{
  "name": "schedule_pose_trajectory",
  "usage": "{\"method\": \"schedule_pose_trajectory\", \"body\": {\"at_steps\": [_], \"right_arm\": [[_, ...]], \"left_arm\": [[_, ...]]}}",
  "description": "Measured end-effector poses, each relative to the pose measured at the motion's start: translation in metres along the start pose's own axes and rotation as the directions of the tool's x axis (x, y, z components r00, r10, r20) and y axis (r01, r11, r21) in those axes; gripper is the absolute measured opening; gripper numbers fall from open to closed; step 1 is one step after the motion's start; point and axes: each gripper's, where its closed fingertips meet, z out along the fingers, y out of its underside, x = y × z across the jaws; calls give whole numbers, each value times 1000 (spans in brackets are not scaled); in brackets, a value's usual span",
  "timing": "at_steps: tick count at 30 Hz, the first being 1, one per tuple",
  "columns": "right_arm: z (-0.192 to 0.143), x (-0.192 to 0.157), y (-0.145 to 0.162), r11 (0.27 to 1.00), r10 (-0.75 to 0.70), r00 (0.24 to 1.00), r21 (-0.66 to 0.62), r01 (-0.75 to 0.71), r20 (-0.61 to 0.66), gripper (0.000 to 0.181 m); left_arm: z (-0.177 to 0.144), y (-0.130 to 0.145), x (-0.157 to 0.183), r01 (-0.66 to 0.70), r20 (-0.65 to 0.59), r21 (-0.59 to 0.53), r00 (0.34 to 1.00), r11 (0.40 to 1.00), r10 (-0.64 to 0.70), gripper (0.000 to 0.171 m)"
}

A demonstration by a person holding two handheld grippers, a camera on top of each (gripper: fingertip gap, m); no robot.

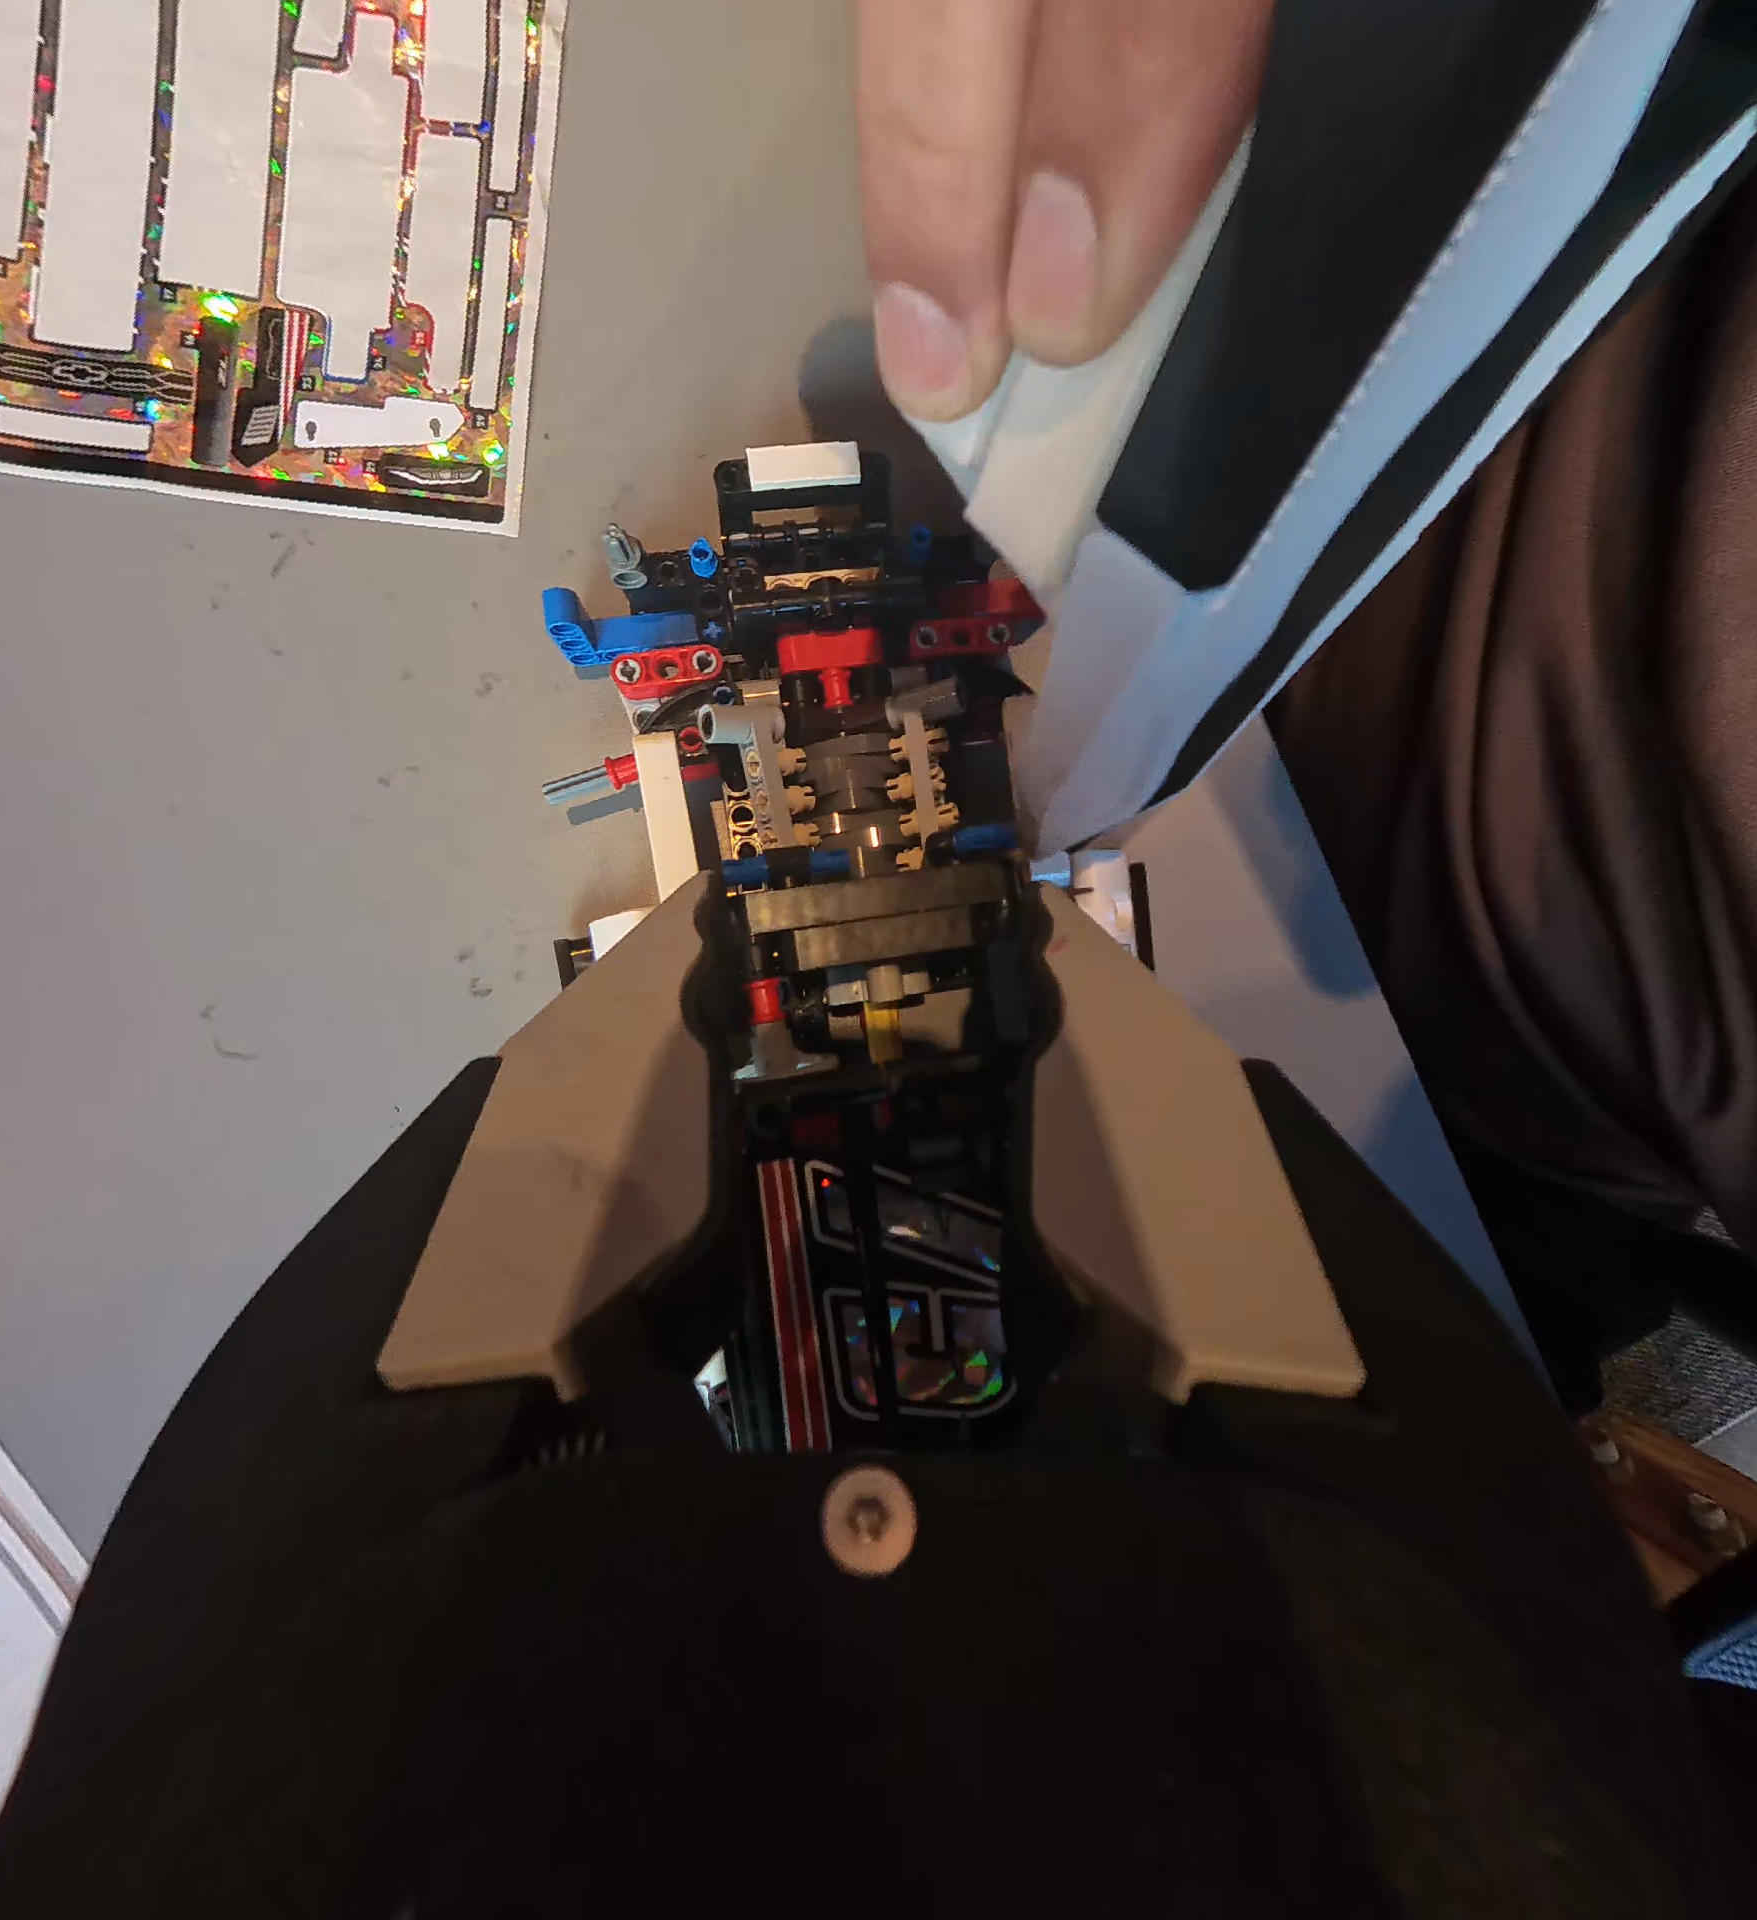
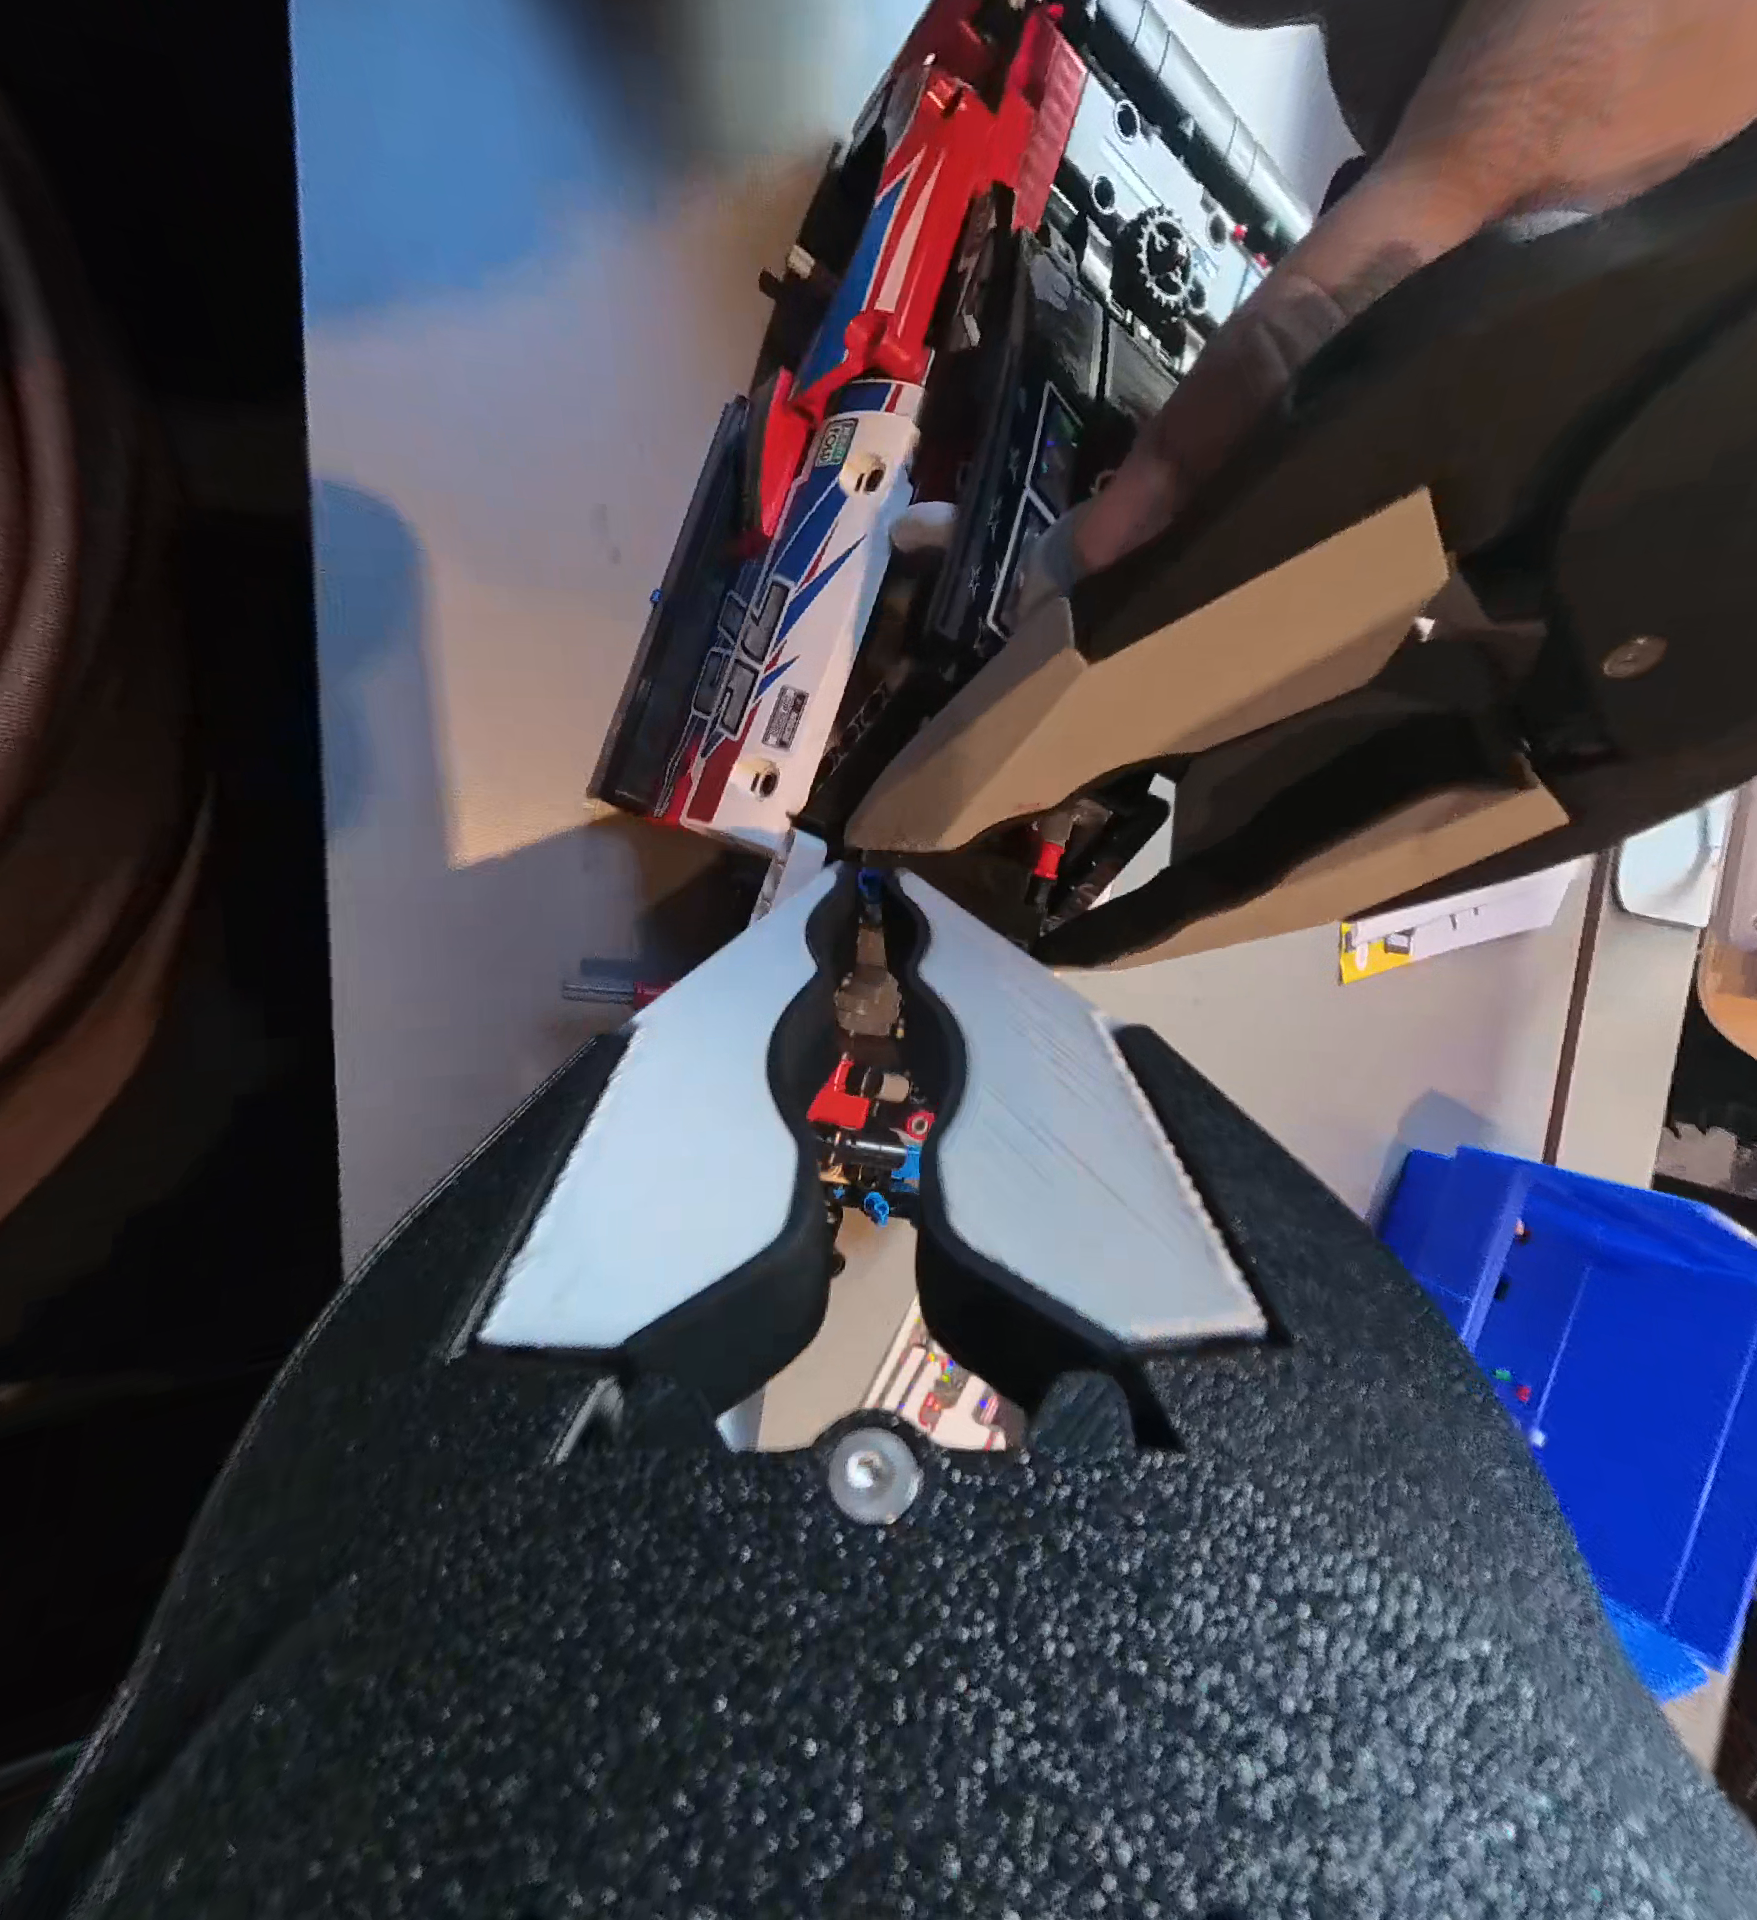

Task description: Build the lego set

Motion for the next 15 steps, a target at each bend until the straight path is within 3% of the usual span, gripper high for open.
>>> {"method": "schedule_pose_trajectory", "body": {"at_steps": [5, 15], "right_arm": [[1, 1, 0, 995, 93, 995, 37, -94, 45, 3], [3, -1, 6, 992, 102, 988, 84, -93, -115, 3]], "left_arm": [[0, 0, 0, 6, -2, 4, 1000, 1000, -6, 54], [0, 0, 0, 14, -13, 11, 1000, 1000, -14, 54]]}}
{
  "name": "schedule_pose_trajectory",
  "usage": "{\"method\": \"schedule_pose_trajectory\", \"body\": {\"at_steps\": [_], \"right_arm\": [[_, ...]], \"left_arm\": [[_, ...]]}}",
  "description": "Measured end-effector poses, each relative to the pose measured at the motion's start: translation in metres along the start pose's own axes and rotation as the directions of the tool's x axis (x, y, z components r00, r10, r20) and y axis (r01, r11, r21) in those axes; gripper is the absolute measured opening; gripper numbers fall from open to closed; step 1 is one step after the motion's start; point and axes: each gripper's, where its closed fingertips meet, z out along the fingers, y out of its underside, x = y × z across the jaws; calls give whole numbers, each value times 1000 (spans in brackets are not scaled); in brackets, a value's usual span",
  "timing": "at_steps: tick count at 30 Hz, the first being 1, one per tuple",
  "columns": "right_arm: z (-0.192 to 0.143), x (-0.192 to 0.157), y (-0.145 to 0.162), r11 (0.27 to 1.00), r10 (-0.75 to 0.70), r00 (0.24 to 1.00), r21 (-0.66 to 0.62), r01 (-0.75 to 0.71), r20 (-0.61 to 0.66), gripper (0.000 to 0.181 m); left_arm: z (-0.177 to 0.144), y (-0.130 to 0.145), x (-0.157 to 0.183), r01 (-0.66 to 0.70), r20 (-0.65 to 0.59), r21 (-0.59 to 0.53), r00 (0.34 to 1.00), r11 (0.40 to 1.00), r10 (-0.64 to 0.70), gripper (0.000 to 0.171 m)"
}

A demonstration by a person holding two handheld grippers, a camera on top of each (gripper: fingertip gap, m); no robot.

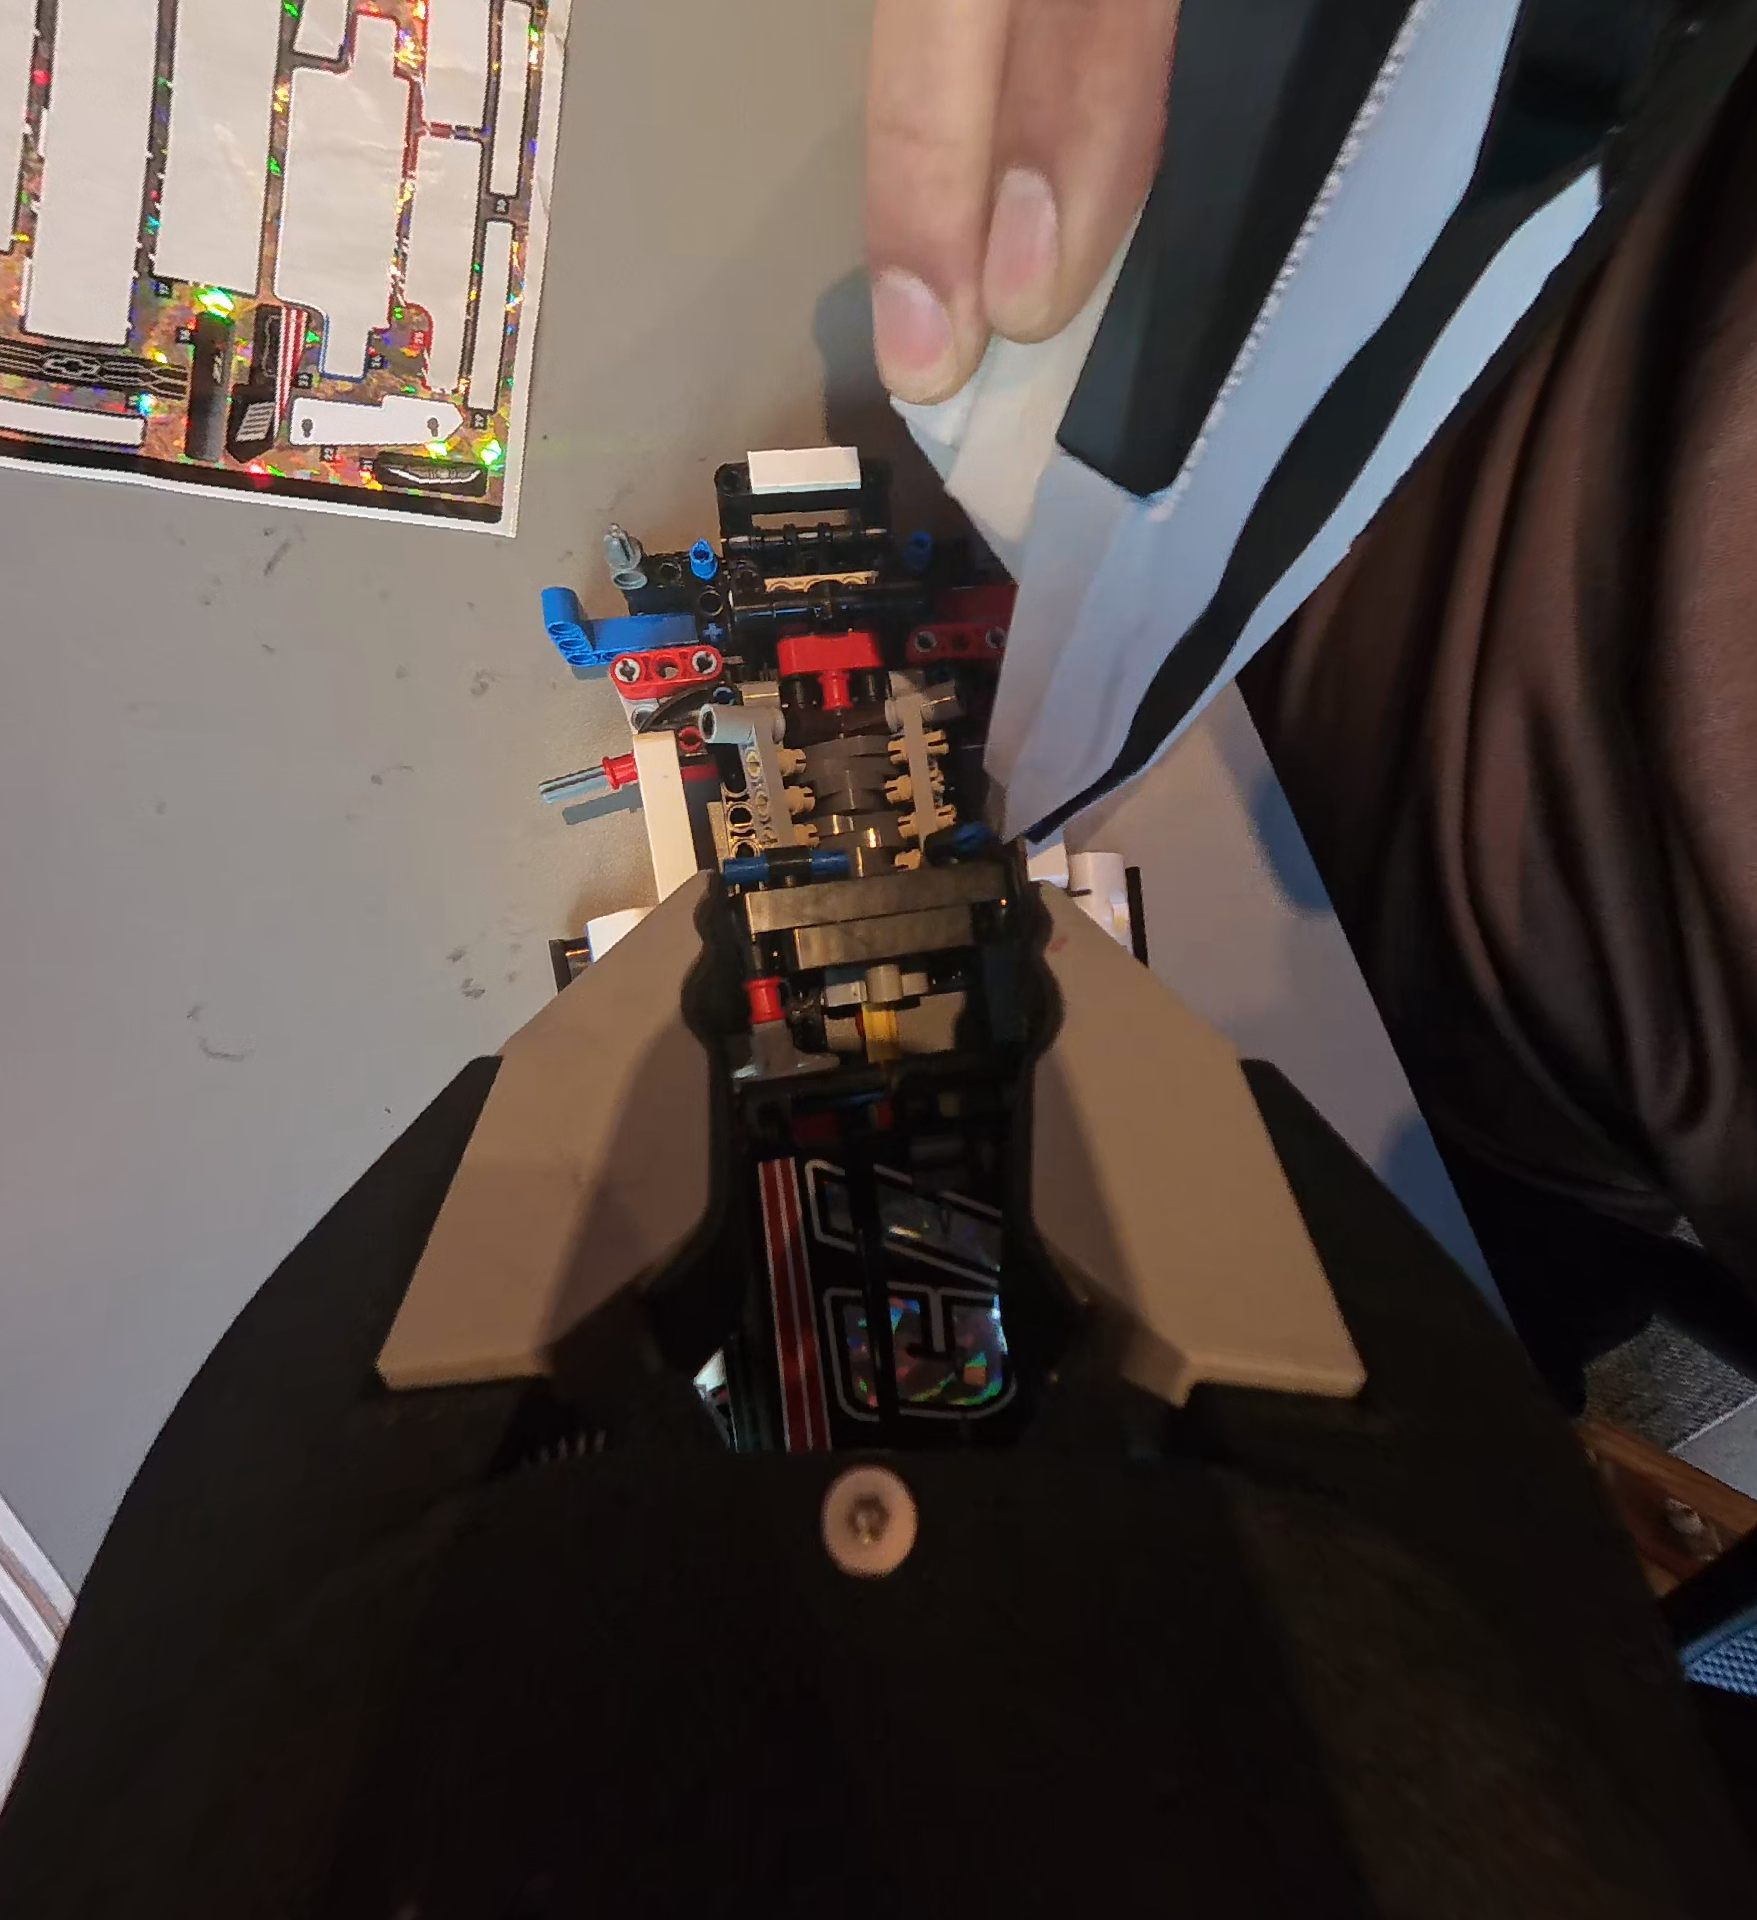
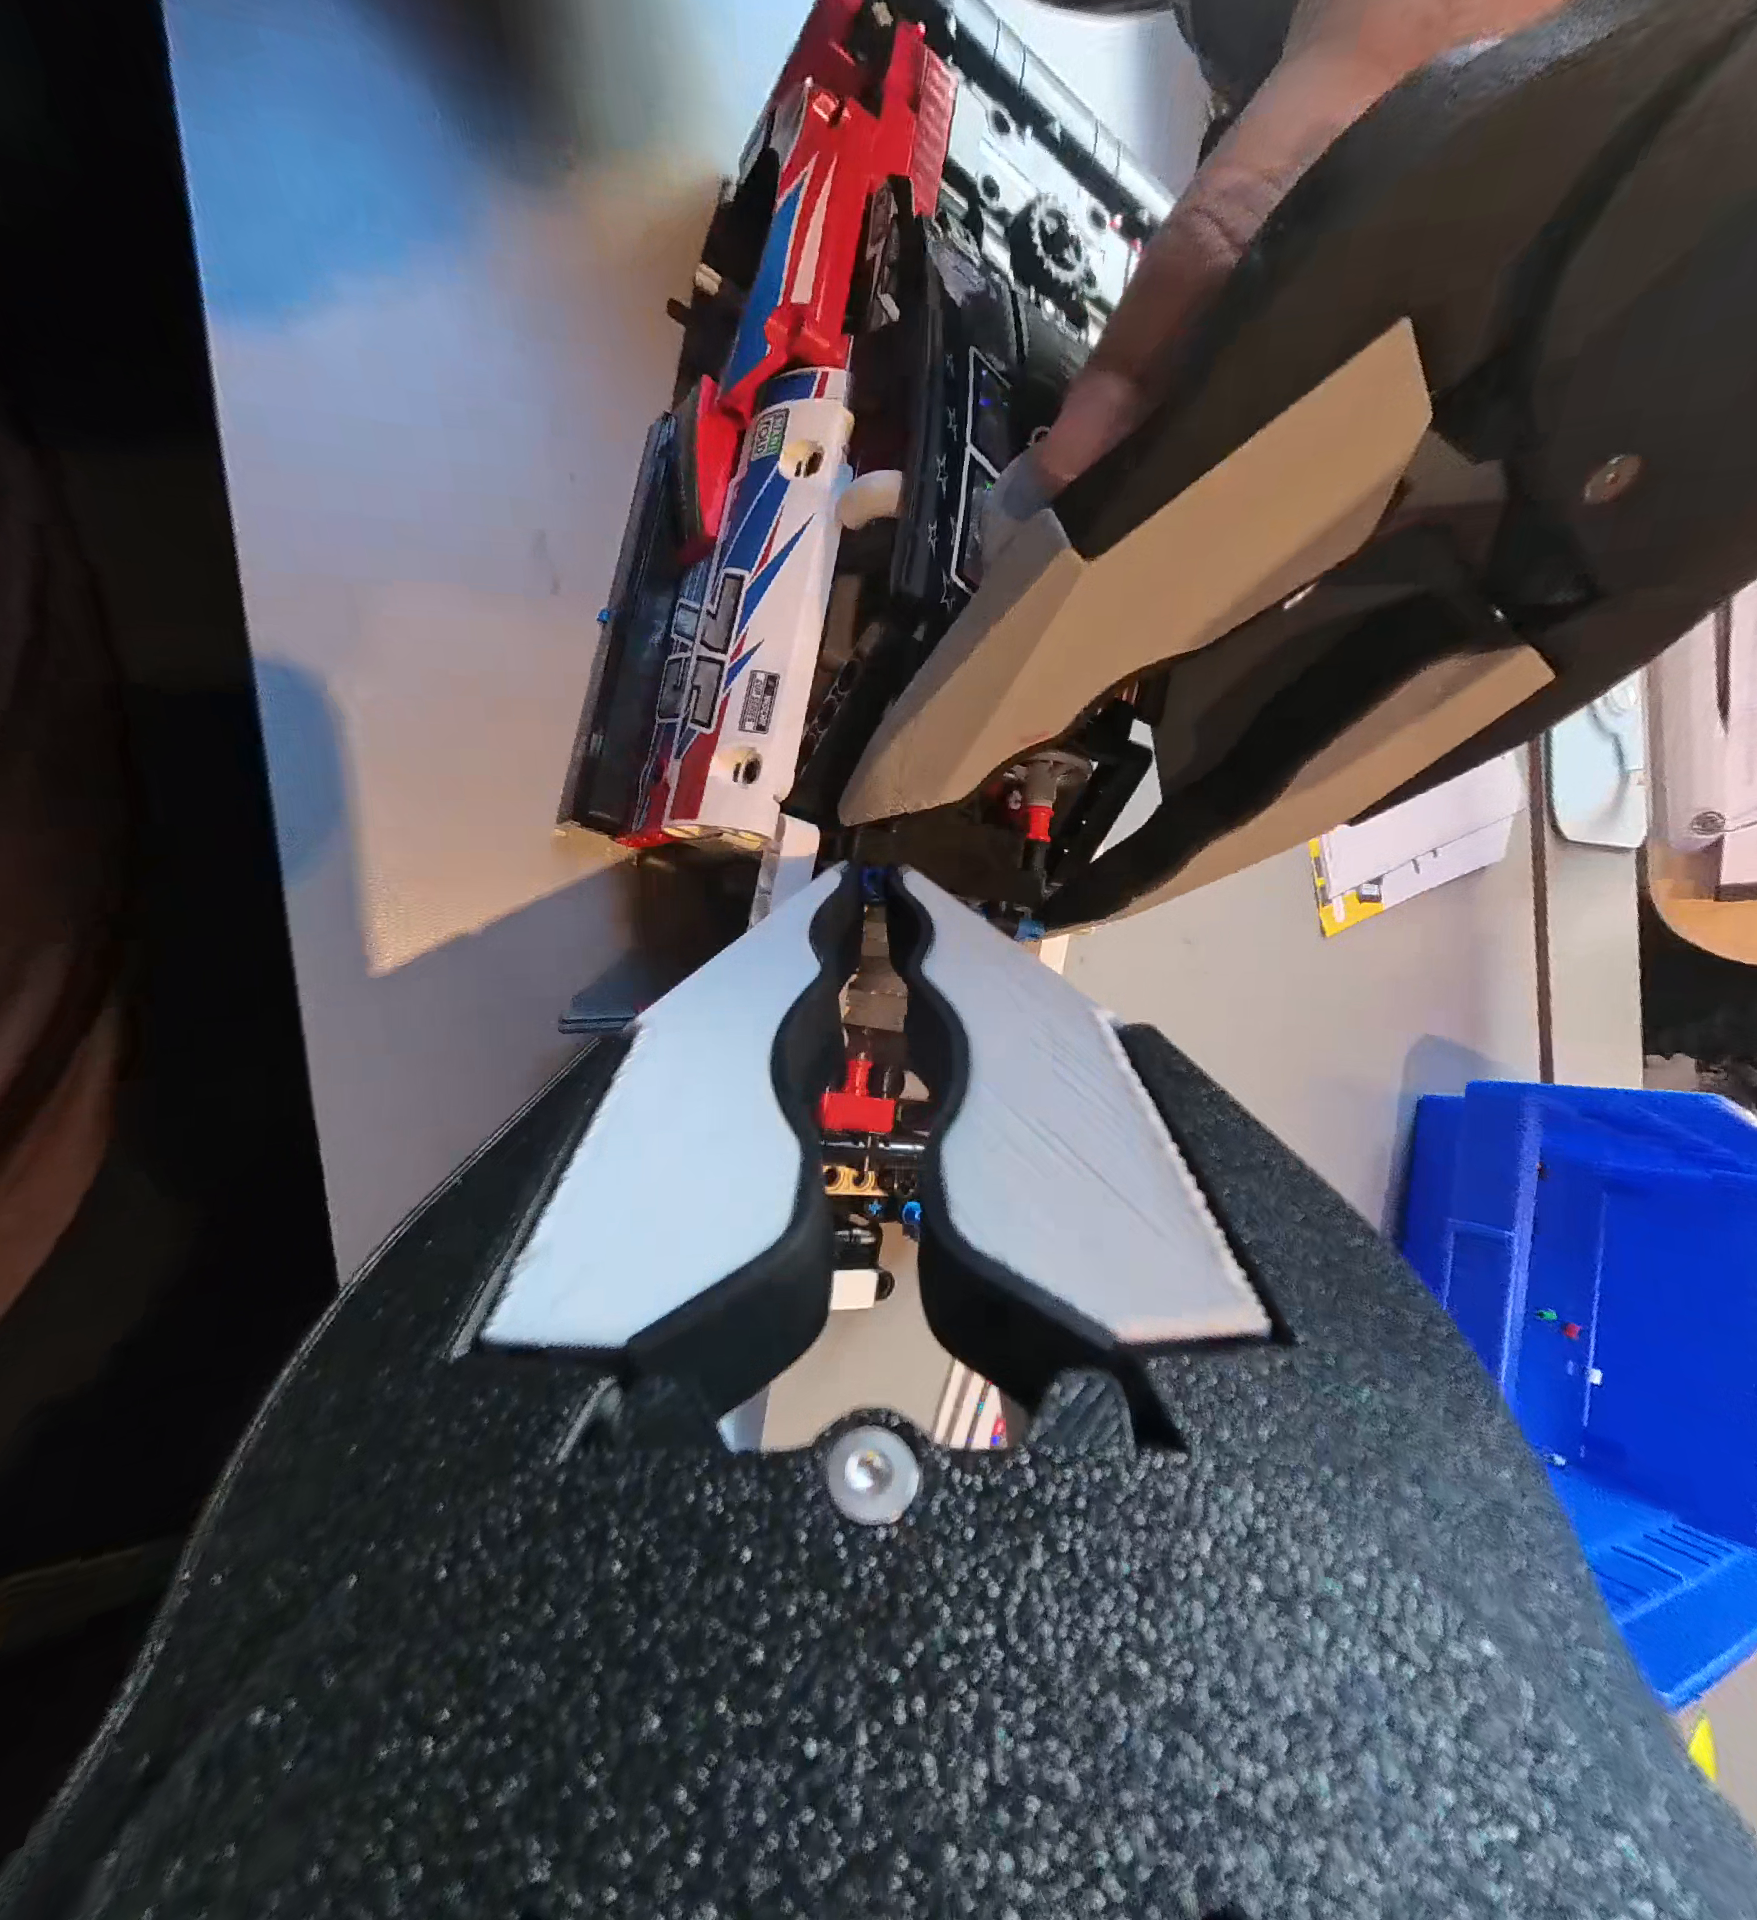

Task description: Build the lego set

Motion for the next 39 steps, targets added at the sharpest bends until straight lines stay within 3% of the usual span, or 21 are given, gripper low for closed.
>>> {"method": "schedule_pose_trajectory", "body": {"at_steps": [9, 13, 21, 27, 33, 39], "right_arm": [[2, 2, 0, 980, 195, 979, 34, -198, 61, 4], [-3, -2, -5, 973, 206, 974, 89, -214, 92, 4], [-2, -3, -5, 1000, 8, 1000, 23, -8, 22, 2], [4, -4, 0, 999, -13, 999, -32, 14, 39, 3], [4, -2, -2, 985, 158, 985, 58, -162, 71, 4], [-15, 14, 3, 866, 424, 897, 234, -442, 126, 20]], "left_arm": [[-1, 1, -1, 4, 0, 2, 1000, 1000, -4, 53], [1, -1, 5, -16, -24, 5, 1000, 1000, 16, 53], [1, -1, 5, 0, -30, 12, 1000, 1000, 0, 50], [0, 0, 4, 10, -30, 15, 999, 1000, -9, 50], [-2, 2, 2, 2, -18, 10, 1000, 1000, -2, 50], [-6, -2, 0, -51, 6, 44, 999, 998, 50, 47]]}}
